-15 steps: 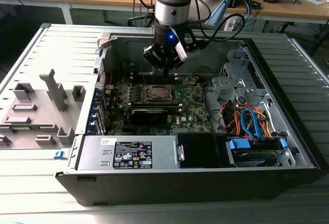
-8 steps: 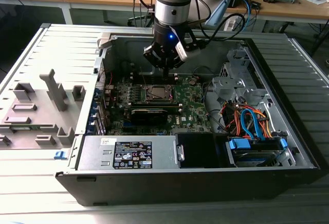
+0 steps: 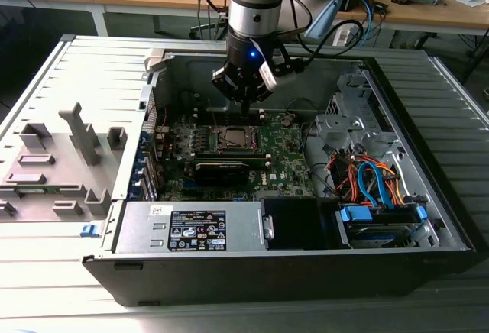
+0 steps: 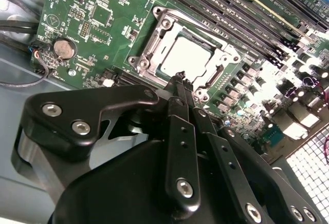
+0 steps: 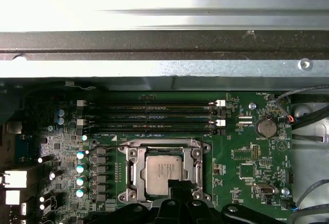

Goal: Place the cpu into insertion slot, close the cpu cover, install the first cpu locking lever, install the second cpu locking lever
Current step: 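Install the first cpu locking lever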

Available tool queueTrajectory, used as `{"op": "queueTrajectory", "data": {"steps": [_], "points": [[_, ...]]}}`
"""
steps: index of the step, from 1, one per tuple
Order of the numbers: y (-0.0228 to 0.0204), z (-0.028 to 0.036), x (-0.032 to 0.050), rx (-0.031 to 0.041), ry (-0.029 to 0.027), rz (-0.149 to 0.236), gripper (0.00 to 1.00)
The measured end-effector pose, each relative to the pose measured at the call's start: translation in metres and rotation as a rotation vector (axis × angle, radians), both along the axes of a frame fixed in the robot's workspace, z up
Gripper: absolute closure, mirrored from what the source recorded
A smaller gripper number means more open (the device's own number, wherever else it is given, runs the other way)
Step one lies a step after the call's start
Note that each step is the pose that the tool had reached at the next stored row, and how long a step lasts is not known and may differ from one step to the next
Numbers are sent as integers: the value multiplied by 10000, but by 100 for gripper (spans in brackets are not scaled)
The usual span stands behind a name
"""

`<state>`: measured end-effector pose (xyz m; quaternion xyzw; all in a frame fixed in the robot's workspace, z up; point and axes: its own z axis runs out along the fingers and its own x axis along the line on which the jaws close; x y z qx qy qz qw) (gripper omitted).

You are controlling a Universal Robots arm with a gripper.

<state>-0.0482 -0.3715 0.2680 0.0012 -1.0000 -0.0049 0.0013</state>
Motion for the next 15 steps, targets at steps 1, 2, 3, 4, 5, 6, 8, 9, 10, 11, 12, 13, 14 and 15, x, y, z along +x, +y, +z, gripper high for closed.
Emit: {"op": "queueTrajectory", "data": {"steps": [1,2,3,4,5,6,8,9,10,11,12,13,14,15], "points": [[0,0,-11,0,-1,0,89],[0,0,-20,1,-2,0,89],[0,0,-25,1,-2,-1,89],[0,0,-28,0,-2,-1,89],[0,0,-30,0,-2,1,89],[0,0,-31,0,-2,1,89],[0,0,-38,0,-2,0,89],[0,0,-41,0,-2,-1,89],[0,0,-42,0,-2,-1,89],[0,0,-46,0,-2,-1,89],[0,0,-48,0,-2,0,89],[0,0,-50,1,-2,0,89],[0,0,-51,0,-3,1,89],[0,0,-54,0,-2,-1,89]]}}
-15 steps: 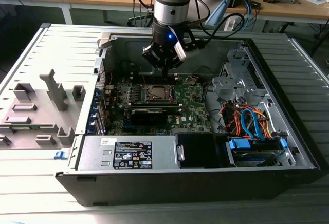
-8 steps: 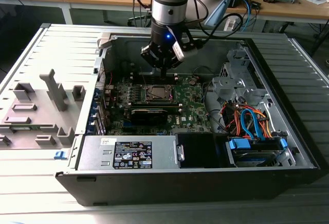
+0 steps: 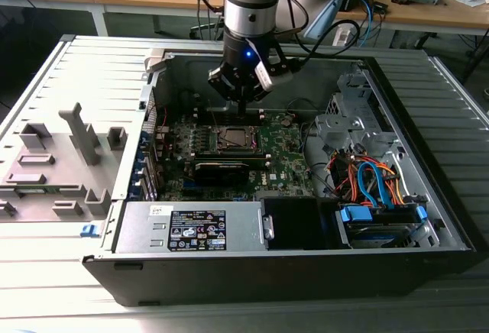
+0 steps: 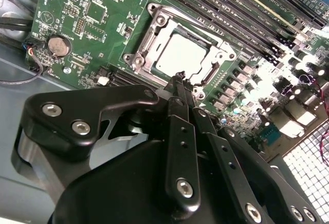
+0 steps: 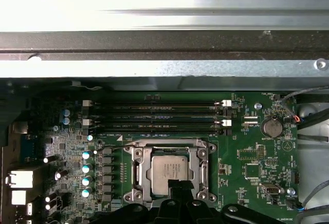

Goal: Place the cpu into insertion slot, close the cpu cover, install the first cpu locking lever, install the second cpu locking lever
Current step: 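Install the first cpu locking lever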

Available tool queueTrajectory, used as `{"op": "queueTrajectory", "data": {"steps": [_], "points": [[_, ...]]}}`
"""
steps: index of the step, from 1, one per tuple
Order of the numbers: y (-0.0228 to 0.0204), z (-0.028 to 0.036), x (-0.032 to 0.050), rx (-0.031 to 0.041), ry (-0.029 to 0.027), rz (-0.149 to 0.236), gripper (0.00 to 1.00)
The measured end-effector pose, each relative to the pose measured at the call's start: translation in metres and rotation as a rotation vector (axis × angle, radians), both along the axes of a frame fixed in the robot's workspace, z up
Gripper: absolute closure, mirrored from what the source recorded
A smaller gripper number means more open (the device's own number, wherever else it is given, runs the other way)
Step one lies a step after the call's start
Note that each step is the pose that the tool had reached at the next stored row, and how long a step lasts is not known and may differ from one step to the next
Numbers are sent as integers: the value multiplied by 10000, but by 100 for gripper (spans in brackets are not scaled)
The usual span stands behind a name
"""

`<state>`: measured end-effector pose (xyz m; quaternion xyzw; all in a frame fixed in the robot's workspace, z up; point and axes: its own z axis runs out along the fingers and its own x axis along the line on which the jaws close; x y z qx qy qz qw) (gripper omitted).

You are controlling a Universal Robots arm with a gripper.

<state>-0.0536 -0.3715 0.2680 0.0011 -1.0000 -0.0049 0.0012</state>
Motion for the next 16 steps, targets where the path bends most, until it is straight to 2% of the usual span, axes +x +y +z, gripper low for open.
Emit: {"op": "queueTrajectory", "data": {"steps": [3,16], "points": [[0,0,-38,0,0,0,89],[0,0,-79,0,0,1,89]]}}
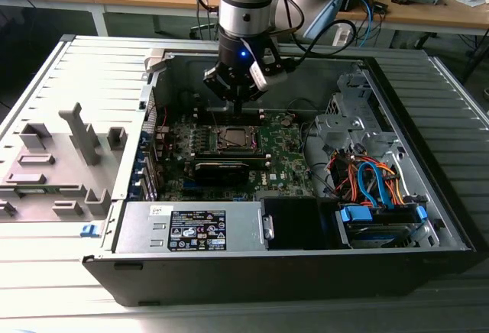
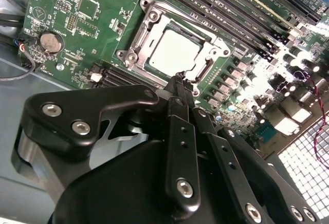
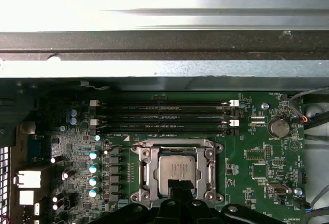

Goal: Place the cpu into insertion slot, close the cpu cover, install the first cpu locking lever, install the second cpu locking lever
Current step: 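Install the first cpu locking lever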

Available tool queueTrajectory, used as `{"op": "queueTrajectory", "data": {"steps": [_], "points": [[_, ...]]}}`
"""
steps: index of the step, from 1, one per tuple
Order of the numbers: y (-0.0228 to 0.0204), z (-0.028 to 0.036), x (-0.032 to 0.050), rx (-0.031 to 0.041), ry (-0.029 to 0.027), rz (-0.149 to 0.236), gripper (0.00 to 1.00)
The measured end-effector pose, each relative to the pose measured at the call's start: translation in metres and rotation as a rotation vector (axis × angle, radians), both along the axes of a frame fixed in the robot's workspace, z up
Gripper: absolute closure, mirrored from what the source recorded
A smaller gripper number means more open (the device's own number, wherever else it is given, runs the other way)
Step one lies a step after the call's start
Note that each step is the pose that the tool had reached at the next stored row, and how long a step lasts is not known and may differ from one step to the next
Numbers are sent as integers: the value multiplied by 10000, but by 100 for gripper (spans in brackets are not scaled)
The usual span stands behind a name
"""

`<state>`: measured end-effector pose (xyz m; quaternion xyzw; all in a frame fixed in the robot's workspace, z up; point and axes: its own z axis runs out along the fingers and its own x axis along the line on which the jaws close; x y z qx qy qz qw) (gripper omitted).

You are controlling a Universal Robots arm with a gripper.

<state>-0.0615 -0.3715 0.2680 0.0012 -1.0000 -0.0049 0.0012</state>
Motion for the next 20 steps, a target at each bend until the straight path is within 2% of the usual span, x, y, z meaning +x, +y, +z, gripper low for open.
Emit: {"op": "queueTrajectory", "data": {"steps": [20], "points": [[0,0,-58,-8,0,-1,89]]}}
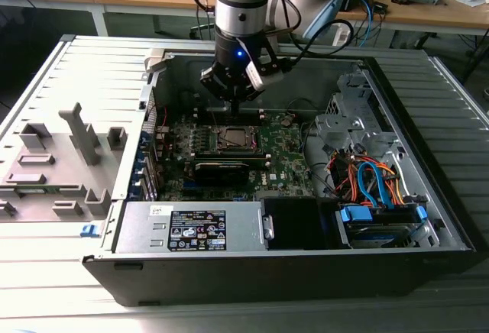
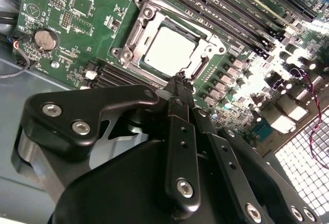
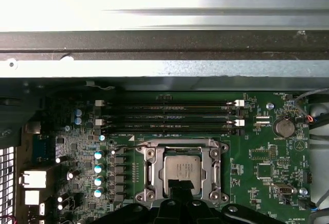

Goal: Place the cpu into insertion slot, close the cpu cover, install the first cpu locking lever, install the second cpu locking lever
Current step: 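Install the first cpu locking lever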

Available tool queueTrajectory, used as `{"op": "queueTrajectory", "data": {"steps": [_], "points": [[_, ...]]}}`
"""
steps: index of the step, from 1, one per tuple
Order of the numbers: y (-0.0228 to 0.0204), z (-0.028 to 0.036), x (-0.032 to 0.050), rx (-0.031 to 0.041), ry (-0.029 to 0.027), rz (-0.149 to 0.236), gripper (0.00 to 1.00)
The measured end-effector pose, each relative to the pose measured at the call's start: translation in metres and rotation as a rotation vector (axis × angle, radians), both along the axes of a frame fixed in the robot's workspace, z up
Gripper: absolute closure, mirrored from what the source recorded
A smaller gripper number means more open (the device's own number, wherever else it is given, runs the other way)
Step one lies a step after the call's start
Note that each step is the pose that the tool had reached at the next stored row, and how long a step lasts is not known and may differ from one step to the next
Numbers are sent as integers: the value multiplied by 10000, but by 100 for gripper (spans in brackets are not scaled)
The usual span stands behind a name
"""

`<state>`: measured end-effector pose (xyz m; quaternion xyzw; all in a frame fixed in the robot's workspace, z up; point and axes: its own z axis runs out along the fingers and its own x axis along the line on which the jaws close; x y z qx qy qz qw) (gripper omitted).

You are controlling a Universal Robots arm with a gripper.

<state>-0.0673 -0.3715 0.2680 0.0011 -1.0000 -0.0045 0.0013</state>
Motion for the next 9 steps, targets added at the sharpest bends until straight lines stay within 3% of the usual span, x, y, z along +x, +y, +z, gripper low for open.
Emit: {"op": "queueTrajectory", "data": {"steps": [9], "points": [[0,0,-27,-7,0,1,89]]}}
